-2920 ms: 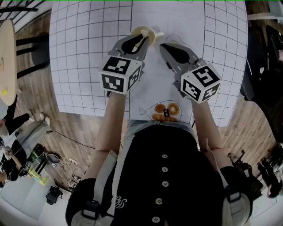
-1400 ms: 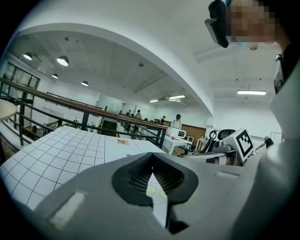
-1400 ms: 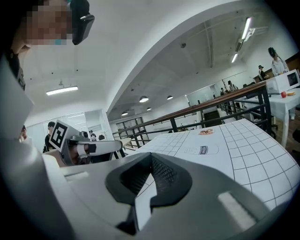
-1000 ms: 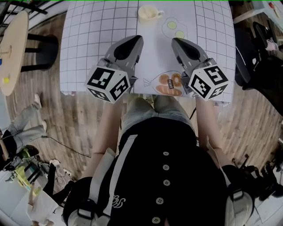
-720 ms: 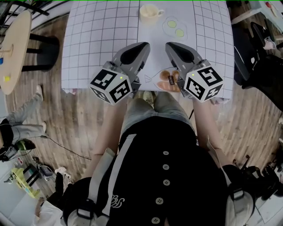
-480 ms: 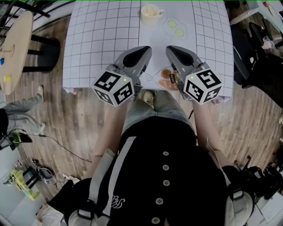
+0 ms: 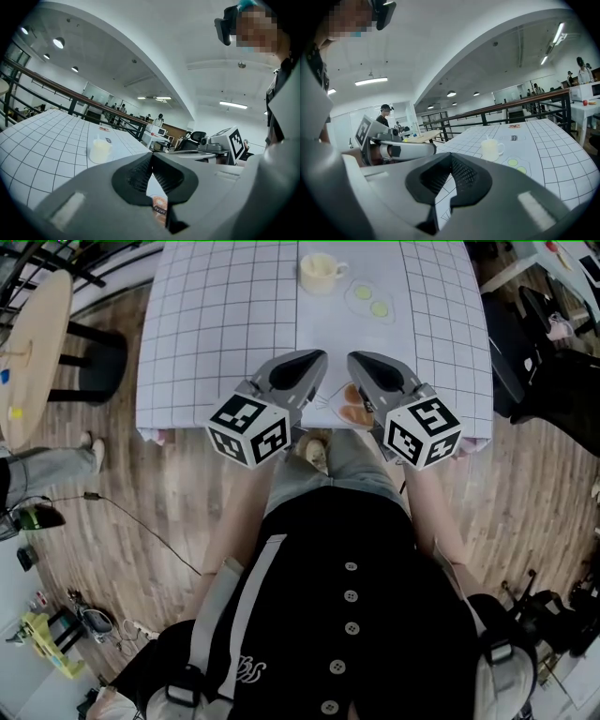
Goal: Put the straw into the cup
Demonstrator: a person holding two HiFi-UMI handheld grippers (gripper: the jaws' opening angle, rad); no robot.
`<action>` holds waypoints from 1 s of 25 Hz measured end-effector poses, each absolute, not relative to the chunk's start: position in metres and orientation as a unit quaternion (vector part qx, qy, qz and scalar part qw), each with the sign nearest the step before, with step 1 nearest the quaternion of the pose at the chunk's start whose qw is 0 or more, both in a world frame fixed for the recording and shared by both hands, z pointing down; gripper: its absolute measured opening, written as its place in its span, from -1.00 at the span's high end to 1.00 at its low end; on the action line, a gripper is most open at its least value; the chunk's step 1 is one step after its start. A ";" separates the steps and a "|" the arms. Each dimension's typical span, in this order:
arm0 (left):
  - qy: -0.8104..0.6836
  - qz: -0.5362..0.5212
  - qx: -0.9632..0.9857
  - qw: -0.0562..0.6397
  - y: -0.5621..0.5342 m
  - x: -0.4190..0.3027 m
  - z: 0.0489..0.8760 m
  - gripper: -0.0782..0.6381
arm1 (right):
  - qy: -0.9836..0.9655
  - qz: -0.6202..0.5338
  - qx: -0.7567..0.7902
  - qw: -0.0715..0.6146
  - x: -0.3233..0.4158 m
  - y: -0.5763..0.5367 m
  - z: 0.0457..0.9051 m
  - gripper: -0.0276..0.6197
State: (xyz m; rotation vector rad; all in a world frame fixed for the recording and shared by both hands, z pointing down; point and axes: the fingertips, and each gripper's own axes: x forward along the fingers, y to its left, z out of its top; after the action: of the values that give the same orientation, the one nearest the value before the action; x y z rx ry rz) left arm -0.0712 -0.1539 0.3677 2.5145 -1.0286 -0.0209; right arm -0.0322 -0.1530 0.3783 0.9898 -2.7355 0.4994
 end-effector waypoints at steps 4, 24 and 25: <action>-0.369 -0.004 0.905 0.213 -0.151 -0.069 0.368 0.79 | -0.922 0.165 0.338 0.093 -0.033 -0.151 0.376 0.92; -0.362 0.008 0.905 0.223 -0.146 -0.072 0.375 0.79 | -0.922 0.163 0.336 0.105 -0.039 -0.146 0.380 0.92; -0.362 0.009 0.905 0.224 -0.146 -0.072 0.375 0.79 | -0.922 0.163 0.335 0.106 -0.039 -0.146 0.380 0.92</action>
State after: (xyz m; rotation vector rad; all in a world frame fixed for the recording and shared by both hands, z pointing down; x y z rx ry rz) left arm -0.0717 -0.1460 0.3754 2.4973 -0.9990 0.0236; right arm -0.0390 -0.1458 0.3798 0.9873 -2.7162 0.4799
